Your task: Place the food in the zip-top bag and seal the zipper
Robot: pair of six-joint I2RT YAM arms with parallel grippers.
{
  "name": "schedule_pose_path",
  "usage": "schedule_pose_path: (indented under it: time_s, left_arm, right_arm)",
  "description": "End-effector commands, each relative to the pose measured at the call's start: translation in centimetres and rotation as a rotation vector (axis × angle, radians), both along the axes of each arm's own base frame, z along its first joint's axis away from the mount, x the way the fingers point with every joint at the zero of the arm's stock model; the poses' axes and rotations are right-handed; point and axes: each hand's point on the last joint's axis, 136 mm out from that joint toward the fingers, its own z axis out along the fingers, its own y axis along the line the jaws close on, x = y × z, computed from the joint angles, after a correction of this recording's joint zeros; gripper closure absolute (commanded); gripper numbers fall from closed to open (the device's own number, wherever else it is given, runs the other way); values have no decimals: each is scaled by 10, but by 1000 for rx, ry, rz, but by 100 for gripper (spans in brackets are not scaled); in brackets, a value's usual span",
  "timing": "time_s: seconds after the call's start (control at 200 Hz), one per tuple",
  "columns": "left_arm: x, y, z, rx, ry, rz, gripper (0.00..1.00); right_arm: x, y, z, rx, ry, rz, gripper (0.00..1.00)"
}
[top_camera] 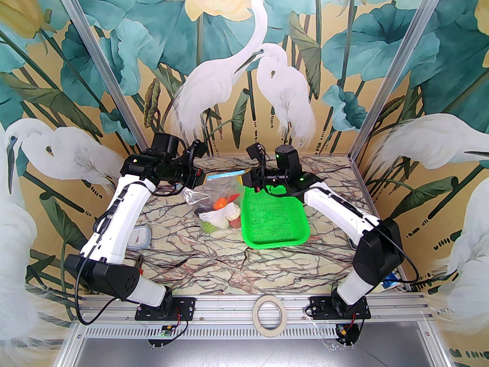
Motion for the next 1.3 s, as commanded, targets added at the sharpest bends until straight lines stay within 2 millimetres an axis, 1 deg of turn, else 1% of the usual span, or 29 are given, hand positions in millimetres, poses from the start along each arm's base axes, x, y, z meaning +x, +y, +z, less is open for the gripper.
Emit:
schedule_pose_path:
  time_s: [0.0, 0.125, 0.285, 0.565, 0.885, 1.295]
  left_arm:
    - [-1, 34, -4, 70, 6, 135, 100]
    - [-3, 42, -2, 65, 5, 166, 100]
    - [-6, 46, 0, 70, 0, 181, 100]
    - [-11, 57, -7, 85, 20, 214, 100]
    - [-18, 70, -13, 87, 33, 249, 100]
    - [-25, 80, -8, 98, 14, 283, 100]
  right_arm:
    - [5, -12, 26, 35, -63, -51, 100]
    - [5, -12, 25, 35, -63, -51, 100]
    - [5, -13, 26, 35, -67, -58, 100]
    - [5, -18, 28, 34, -73, -74, 100]
    - [10, -23, 30, 34, -75, -110, 100]
    - [13, -26, 31, 35, -73, -128, 100]
